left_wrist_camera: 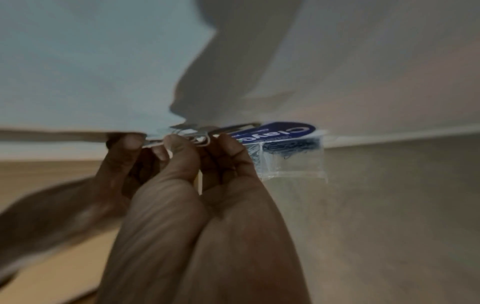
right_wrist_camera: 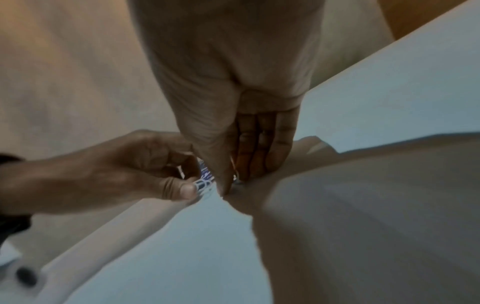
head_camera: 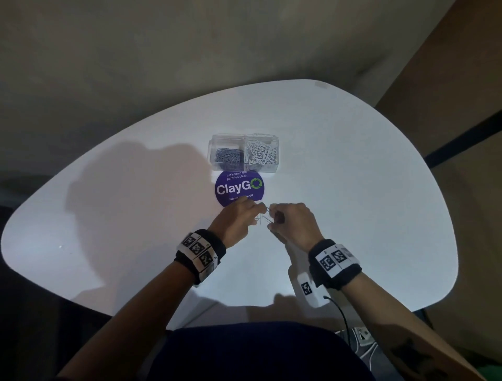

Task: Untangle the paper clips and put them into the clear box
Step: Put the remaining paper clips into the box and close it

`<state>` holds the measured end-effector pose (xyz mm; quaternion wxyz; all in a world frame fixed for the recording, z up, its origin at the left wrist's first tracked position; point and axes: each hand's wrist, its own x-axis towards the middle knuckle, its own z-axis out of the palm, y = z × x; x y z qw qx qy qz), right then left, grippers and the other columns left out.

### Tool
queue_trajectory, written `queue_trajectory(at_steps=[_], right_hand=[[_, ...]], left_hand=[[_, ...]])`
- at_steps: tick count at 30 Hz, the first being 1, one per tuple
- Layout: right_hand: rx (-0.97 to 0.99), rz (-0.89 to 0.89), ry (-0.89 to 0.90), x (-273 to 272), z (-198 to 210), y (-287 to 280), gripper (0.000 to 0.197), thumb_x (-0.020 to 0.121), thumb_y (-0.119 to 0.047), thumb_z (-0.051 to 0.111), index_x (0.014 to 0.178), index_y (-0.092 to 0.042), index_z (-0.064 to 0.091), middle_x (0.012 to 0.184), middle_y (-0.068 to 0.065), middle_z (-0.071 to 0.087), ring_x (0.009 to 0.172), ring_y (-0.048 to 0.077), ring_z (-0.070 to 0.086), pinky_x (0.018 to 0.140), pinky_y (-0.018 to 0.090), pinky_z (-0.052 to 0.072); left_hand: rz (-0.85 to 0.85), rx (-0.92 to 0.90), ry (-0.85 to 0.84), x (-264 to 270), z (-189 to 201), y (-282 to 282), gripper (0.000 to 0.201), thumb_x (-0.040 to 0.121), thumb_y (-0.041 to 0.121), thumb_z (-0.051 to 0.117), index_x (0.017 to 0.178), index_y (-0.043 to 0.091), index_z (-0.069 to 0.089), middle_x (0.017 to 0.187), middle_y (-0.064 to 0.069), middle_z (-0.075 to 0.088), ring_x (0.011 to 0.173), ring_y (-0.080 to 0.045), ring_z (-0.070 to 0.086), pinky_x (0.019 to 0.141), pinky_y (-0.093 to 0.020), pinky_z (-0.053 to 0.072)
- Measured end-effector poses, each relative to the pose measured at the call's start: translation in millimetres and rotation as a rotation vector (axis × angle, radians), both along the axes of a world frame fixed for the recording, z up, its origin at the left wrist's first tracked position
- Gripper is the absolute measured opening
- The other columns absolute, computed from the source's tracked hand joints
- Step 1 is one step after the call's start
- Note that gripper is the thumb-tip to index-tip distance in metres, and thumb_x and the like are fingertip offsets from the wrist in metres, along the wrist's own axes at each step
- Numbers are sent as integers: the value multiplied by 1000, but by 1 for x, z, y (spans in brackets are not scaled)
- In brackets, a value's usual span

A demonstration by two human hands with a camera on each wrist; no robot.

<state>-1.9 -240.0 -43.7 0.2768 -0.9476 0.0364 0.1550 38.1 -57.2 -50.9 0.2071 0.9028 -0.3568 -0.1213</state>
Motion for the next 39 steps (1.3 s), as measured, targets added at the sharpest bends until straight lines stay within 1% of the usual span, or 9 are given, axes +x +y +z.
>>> queue_trajectory(at_steps=[5,10,16,21,27,30,33,35,39], right_hand=[[-40,-25,20,-1,-4,10,15,73,-24,67,71,-22,53,78,-6,57,74,19,49,59,28,31],[54,30,19,6,-5,12,15,70,-17,71,68,-16,56,72,-3,54,70,21,53,56,31,39],[-49,31,15,6,-4,14,19,71,-17,68,70,-24,50,69,-6,58,70,21,52,59,28,34],[-54,18,50,11,-1,16,13,72,-17,67,71,-19,54,74,0,66,71,24,55,59,28,38],[-102,89,-17,9,0,20,22,74,-18,62,68,-17,41,66,0,54,64,26,44,55,30,28],[-80,97,-57,11,1,13,21,75,-14,59,67,-15,39,64,2,48,62,27,40,54,31,29],[-4,50,-35,20,3,1,24,74,-21,68,65,-14,48,64,3,58,63,26,51,56,31,41],[81,-50,-48,32,12,-8,29,72,-28,78,61,-13,55,60,0,60,59,16,54,57,25,42],[203,-239,-231,72,47,-17,6,75,-19,72,71,-14,73,66,-2,69,67,16,66,67,28,50]], left_hand=[[-119,71,-102,3,-3,4,28,74,-2,72,96,12,62,79,-2,56,80,-22,48,66,-28,37],[-124,218,-159,5,5,0,31,64,4,84,79,9,58,81,-8,57,76,-26,54,57,-34,47],[-72,396,-238,-4,7,-6,35,57,13,84,80,15,57,77,-3,58,74,-22,55,56,-30,45],[47,318,-106,-4,2,-5,25,75,5,74,92,10,57,89,-8,64,86,-26,55,73,-34,51],[185,23,164,16,0,0,16,80,-9,56,91,2,57,87,-12,63,82,-30,58,65,-42,48],[231,-95,108,45,7,-1,8,83,3,54,84,0,62,80,-10,63,73,-31,62,63,-38,52],[392,-325,82,80,34,-21,7,89,8,54,85,7,60,81,-10,64,75,-30,62,68,-36,52],[497,-326,93,102,49,-35,6,91,18,57,88,15,59,86,-6,65,84,-25,60,75,-37,49],[550,-254,71,129,56,-50,7,86,24,66,91,20,68,81,-4,70,82,-22,63,77,-36,51]])
